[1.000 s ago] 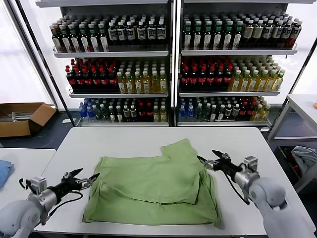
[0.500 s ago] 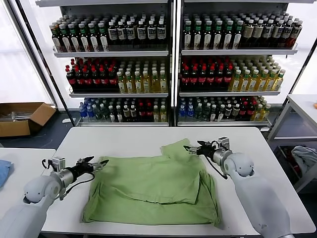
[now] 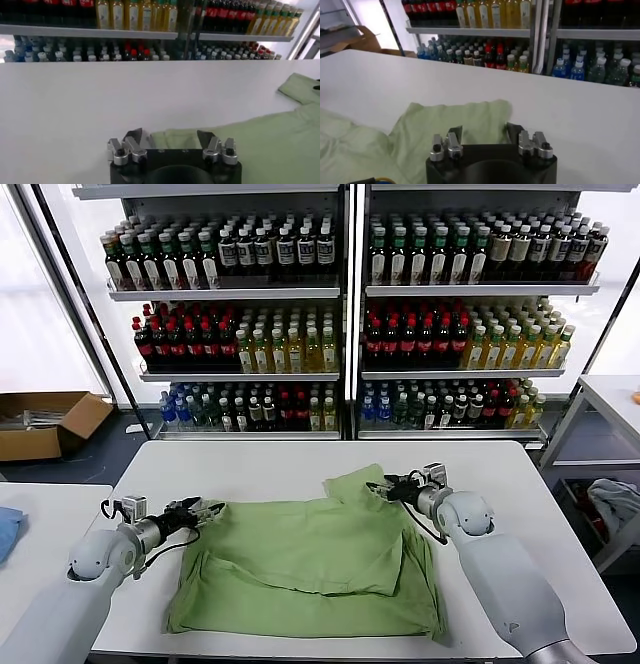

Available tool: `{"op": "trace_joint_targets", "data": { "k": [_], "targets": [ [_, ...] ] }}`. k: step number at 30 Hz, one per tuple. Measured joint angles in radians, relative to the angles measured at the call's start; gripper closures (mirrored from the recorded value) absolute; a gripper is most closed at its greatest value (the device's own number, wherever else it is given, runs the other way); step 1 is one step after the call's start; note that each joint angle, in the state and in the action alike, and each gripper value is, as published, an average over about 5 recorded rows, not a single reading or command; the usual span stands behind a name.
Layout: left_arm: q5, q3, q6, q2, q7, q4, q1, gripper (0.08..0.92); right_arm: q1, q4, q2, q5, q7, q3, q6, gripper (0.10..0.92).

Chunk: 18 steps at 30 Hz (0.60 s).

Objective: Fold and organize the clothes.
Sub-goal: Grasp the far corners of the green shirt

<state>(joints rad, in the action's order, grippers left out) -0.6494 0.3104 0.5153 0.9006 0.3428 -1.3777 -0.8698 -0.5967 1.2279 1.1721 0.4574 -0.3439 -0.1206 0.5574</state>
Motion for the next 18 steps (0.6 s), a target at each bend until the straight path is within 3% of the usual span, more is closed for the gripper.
{"op": "trace_joint_targets", "data": {
  "k": [11, 18],
  "targets": [
    [0.037, 0.009, 0.004, -0.001, 0.012, -0.035, -0.044, 0.641, -0.024, 0.021, 0.003, 0.012, 0.003, -0.003, -0.006, 0.879],
    [0.033, 0.017, -0.011, 0.011, 0.003, -0.053, -0.051, 0.840, -0.035, 0.051, 0.007, 0.036, 0.011, -0.022, 0.002, 0.919]
  ]
}}
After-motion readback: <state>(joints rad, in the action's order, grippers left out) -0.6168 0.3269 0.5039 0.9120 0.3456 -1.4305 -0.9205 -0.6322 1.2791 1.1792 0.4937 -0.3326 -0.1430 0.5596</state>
